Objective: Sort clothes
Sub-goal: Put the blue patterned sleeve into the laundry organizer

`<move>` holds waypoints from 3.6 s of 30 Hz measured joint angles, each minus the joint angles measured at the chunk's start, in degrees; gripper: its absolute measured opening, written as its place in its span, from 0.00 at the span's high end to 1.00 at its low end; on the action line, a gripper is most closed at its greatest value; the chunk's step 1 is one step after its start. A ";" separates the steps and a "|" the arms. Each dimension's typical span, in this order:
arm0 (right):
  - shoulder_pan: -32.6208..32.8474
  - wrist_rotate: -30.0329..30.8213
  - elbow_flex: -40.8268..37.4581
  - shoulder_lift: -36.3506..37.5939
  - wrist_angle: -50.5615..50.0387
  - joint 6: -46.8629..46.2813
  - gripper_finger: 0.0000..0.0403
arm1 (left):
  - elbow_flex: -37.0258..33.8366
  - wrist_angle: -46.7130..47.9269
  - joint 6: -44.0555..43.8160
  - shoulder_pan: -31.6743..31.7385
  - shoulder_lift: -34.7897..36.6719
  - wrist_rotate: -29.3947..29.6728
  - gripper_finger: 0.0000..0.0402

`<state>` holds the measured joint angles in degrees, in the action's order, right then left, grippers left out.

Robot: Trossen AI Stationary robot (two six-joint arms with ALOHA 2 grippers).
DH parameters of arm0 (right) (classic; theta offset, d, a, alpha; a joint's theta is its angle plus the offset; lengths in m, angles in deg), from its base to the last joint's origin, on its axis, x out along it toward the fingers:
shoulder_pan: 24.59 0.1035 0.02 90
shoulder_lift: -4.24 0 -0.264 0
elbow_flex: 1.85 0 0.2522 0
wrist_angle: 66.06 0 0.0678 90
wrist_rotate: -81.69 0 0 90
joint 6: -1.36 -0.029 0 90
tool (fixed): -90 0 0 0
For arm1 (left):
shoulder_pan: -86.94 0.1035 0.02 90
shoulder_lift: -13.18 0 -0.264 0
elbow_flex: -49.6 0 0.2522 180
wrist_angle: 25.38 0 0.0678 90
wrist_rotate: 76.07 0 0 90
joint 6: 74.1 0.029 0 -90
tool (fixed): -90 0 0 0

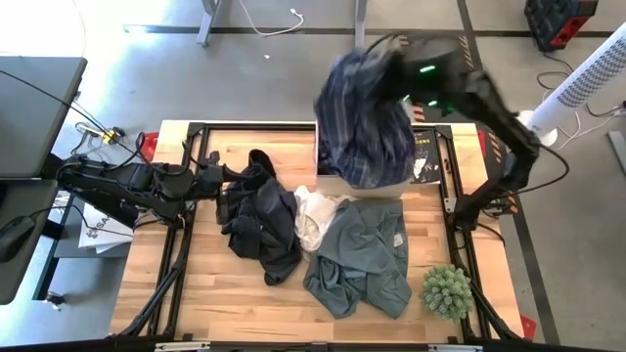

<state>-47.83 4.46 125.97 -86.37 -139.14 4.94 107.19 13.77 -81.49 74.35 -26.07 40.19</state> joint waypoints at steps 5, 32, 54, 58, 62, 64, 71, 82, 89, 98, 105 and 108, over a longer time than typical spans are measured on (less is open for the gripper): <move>-3.62 -2.34 -23.16 -0.22 10.24 -1.16 0.99 | 0.00 0.01 0.02 -0.23 -0.02 0.02 0.55; -9.32 -14.33 -22.74 -13.39 9.86 -8.73 0.66 | 0.00 0.07 0.07 -0.18 -0.02 0.61 0.55; -4.26 -20.74 -15.23 -13.18 -19.38 -8.20 0.68 | 0.00 0.52 -0.48 -0.23 -2.79 -0.08 0.55; -8.40 -11.28 -29.14 -13.20 0.21 -12.72 0.73 | 0.00 0.49 0.41 -0.21 -4.17 -0.08 0.55; -11.00 -10.31 -41.81 -13.12 23.89 -16.61 0.74 | 0.00 0.50 1.05 -0.18 -5.00 0.00 0.55; -11.24 -9.13 -47.09 -12.86 34.54 -17.44 0.74 | 0.00 0.48 1.05 -0.18 -5.11 0.00 0.55; -11.10 -14.18 -49.09 -12.60 34.59 -18.10 0.74 | 0.00 0.46 1.08 -0.18 -5.09 0.08 0.55; -8.84 -8.31 -13.92 -12.66 -11.84 -19.99 0.74 | 0.00 0.47 0.57 -0.18 -5.09 1.32 0.55; -6.23 2.96 -8.53 -12.56 4.94 -14.30 0.74 | 0.00 0.48 0.55 -0.18 -5.09 1.33 0.55; -12.44 -6.42 -33.18 -16.96 28.82 -17.40 0.77 | 0.00 0.78 0.52 -0.23 -5.09 1.36 0.55; -13.43 -8.98 -48.99 -20.75 44.81 -19.36 0.78 | 0.00 0.79 0.57 -0.21 -5.11 1.38 0.55; -13.17 -8.51 -48.49 -19.68 44.70 -17.96 0.78 | 0.00 0.64 1.46 -0.18 -5.09 1.80 0.55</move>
<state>-61.00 -4.05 77.47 -106.04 -94.44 -13.02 107.19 14.41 -80.04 74.16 -31.16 41.98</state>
